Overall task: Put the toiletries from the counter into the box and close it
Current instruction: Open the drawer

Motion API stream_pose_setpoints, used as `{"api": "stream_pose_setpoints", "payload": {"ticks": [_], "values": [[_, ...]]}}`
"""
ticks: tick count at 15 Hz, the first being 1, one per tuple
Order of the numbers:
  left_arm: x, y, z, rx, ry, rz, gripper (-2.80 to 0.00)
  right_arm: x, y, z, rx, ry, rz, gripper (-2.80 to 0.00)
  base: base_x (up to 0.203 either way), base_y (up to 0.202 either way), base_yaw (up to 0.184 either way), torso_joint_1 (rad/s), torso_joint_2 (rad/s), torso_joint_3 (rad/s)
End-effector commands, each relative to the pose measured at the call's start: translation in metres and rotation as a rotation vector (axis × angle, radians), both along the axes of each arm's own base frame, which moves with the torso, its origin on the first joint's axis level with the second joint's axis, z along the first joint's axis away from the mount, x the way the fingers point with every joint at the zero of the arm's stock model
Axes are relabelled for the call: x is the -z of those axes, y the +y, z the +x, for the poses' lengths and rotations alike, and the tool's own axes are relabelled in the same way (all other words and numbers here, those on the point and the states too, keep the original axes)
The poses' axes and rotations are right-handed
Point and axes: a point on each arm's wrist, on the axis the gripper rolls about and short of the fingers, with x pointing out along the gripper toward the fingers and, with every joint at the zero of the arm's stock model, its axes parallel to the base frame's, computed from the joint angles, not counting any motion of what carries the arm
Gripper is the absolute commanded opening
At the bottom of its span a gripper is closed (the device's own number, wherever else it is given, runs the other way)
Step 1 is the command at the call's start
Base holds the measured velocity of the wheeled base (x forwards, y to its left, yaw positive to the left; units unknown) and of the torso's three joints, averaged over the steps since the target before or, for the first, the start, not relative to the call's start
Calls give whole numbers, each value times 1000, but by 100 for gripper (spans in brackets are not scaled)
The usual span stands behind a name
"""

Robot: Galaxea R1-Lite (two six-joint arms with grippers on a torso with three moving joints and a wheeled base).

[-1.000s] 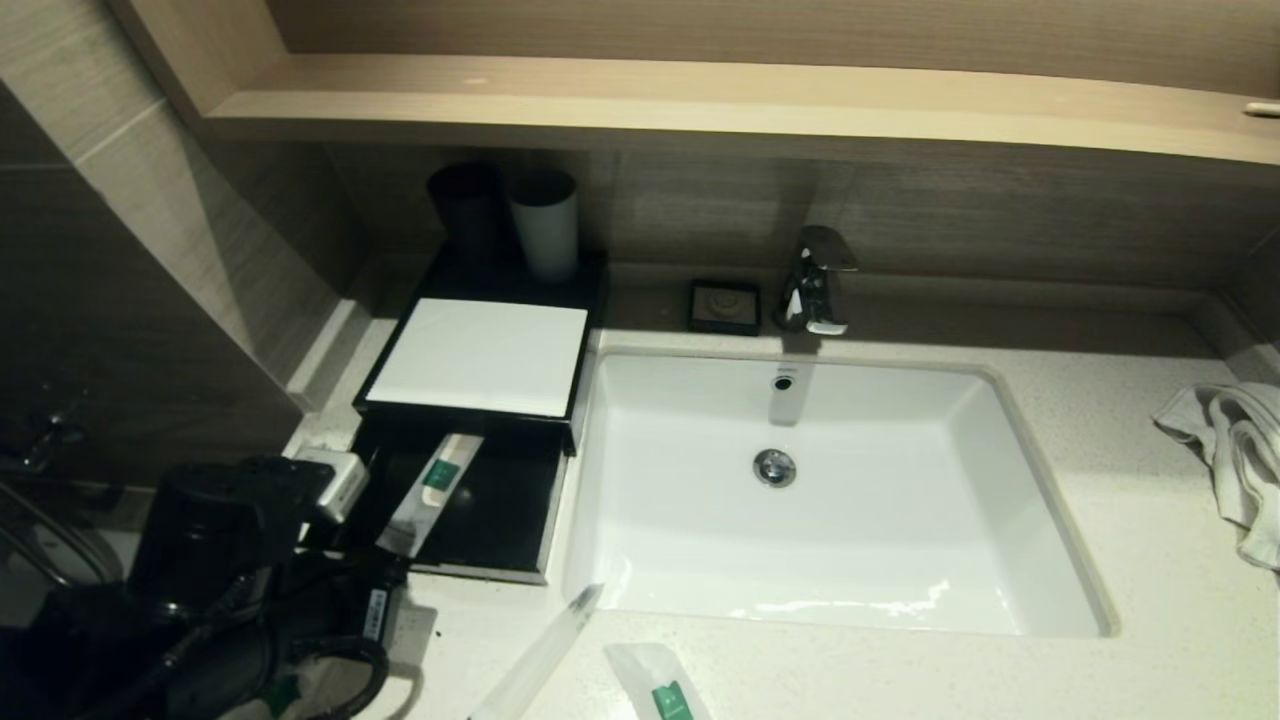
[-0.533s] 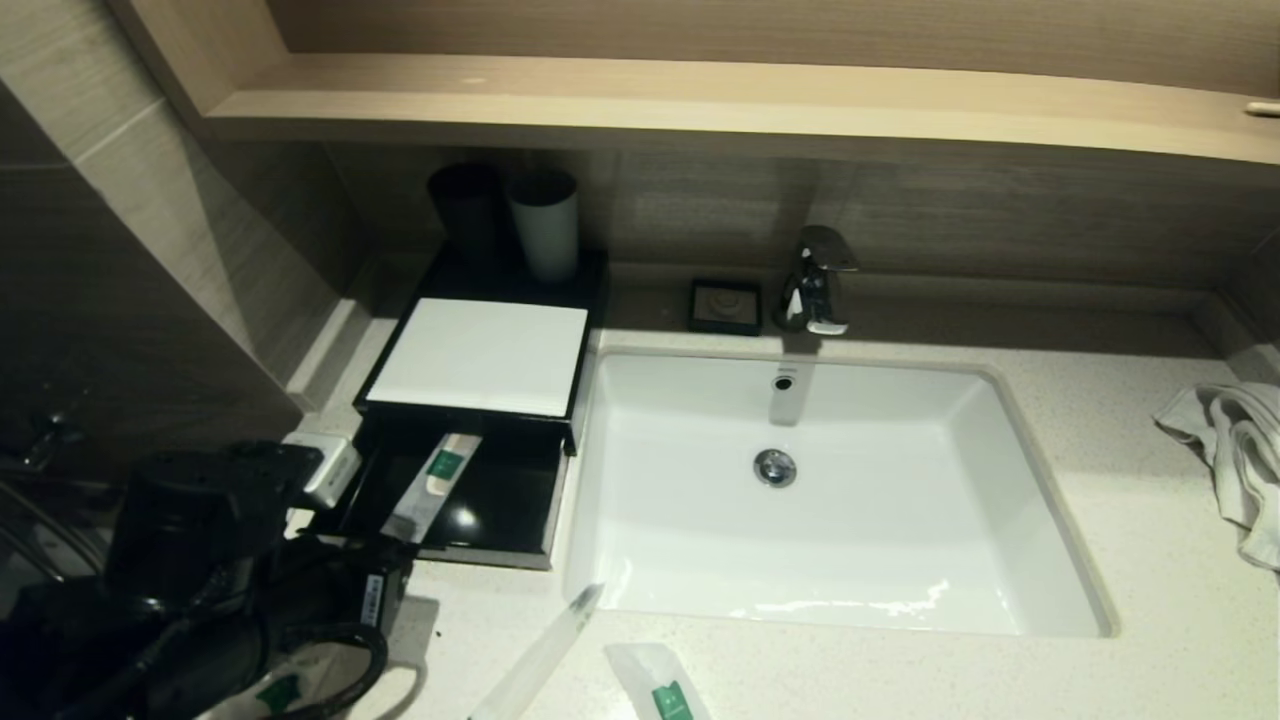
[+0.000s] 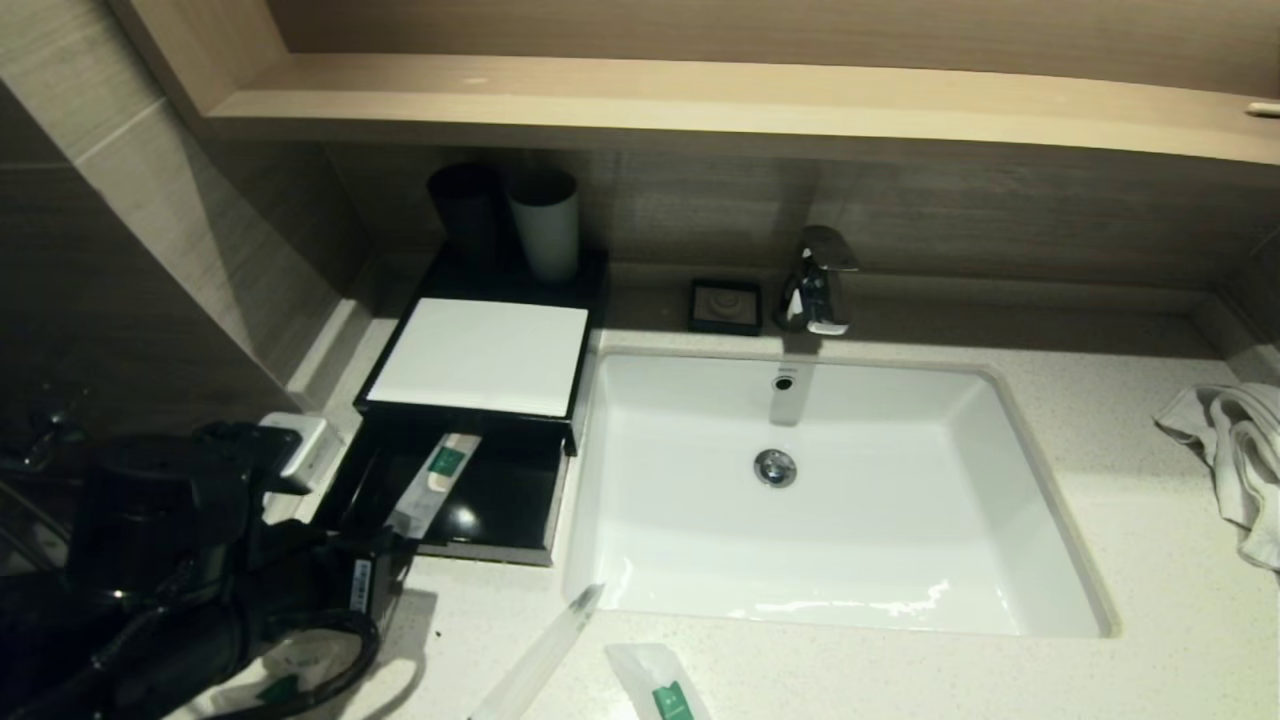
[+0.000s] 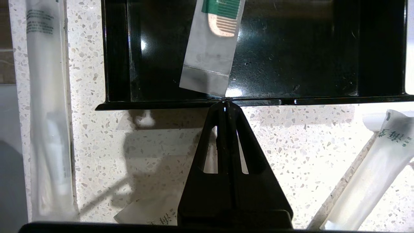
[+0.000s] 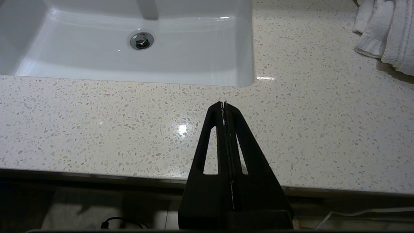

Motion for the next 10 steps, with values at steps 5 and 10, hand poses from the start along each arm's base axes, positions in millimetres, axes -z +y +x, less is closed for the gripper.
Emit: {"api": "stream_pose_setpoints", "payload": {"ticks": [5,10], "values": [[-34,12,-25,-4,-38,-21,-280,0,0,0,2,0,-1,-280,0,0,0,0,0,0],[-36,19,-45,100,-16,-75,-280,0,0,0,-1,0,-1,-280,0,0,0,0,0,0]]}}
